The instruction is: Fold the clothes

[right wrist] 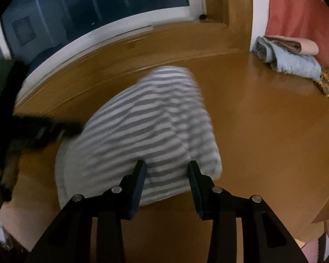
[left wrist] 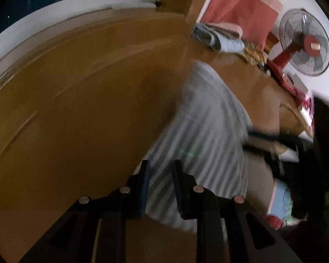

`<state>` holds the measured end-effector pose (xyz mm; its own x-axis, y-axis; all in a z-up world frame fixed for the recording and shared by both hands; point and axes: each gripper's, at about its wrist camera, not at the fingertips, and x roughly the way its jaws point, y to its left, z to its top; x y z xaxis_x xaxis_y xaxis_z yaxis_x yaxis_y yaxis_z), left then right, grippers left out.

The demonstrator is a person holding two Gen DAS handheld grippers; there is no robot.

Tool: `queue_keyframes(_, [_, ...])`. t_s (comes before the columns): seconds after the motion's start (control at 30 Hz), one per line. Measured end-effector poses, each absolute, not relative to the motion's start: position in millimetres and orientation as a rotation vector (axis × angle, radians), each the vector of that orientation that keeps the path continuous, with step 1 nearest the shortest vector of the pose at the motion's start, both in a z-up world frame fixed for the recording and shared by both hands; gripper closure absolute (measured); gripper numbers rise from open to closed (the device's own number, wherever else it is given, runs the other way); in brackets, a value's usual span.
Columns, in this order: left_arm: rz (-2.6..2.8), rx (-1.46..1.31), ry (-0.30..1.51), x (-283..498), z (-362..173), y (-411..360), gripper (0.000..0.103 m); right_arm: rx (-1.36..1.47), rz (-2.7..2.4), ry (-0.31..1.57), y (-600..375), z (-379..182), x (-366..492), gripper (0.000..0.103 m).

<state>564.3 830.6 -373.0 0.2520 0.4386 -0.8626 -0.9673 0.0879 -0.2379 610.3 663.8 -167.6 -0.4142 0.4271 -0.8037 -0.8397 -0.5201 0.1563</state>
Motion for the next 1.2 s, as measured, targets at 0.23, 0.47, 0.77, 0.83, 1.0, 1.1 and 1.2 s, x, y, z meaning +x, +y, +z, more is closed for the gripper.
queue_keyframes(0.23, [1.089, -1.028, 0.676, 609.9, -381.3, 788.5, 0.084, -0.916, 2.064, 0.735, 704.2, -169.3, 585.1, 0.064])
queue_keyframes(0.47, [1.139, -0.994, 0.635, 614.8, -347.9, 772.9, 0.084, -0.820, 2.137, 0.777, 689.9, -140.7, 599.1, 0.064])
queue_keyframes(0.77, [1.232, -0.792, 0.759, 570.7, -331.3, 866.8, 0.083, -0.941, 2.336, 0.603, 595.0, -136.9, 585.8, 0.064])
queue_keyframes(0.83, [1.202, -0.811, 0.820, 570.6, -349.6, 888.4, 0.083, -1.023, 2.333, 0.484, 584.3, -148.2, 569.0, 0.064])
queue_keyframes(1.0, [1.270, -0.882, 0.792, 564.4, -360.3, 881.4, 0.081, -1.117, 2.304, 0.408, 578.4, -173.2, 566.2, 0.064])
queue_keyframes(1.1, [1.342, -0.939, 0.742, 557.3, -360.9, 842.4, 0.080, -1.165, 2.288, 0.398, 576.8, -178.6, 581.1, 0.064])
queue_keyframes(1.2, [1.385, -1.004, 0.681, 554.2, -358.7, 804.3, 0.079, -1.182, 2.284, 0.444, 578.6, -180.5, 598.4, 0.064])
